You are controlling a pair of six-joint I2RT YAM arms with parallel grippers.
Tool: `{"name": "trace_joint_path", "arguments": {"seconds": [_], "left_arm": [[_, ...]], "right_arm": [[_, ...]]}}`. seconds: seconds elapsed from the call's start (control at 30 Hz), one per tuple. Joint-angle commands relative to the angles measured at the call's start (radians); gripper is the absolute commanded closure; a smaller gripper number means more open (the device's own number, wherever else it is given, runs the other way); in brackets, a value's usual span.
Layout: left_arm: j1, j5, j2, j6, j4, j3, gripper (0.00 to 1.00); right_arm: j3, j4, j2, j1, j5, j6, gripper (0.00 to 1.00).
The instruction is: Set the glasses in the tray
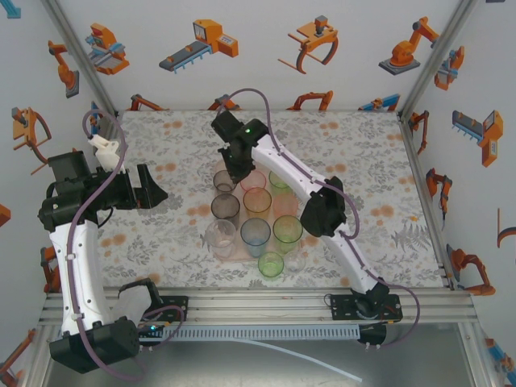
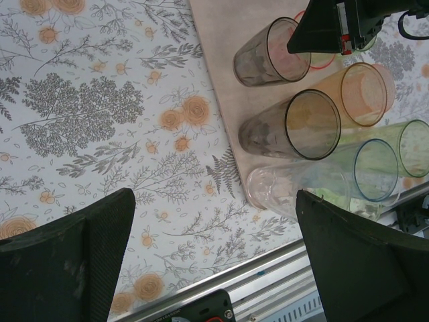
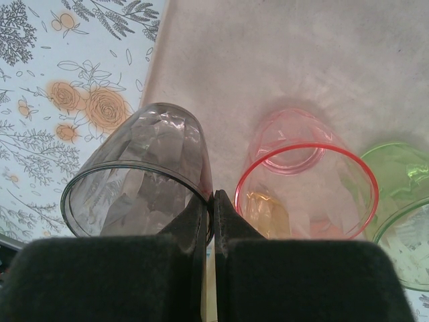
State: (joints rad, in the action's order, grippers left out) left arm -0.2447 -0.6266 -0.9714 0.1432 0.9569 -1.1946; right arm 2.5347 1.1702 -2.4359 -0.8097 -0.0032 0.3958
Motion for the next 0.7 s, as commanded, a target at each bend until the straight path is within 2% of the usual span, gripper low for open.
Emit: {"name": "trace_joint_path", "arguments": {"seconds": [0.0,0.67], "left_arm": [[-0.009,-0.026,0.015,-0.006,-0.012,0.010,0.03],[-0.015,-0.029,0.018,-0.008,-0.015,0.016,0.03]], "right_arm": [[0.044,0.019,-0.020,-0.011,0.026,0.005,0.95],[0.079,0.026,-0.063,-0.034,0.065,-0.031,0.95]]}}
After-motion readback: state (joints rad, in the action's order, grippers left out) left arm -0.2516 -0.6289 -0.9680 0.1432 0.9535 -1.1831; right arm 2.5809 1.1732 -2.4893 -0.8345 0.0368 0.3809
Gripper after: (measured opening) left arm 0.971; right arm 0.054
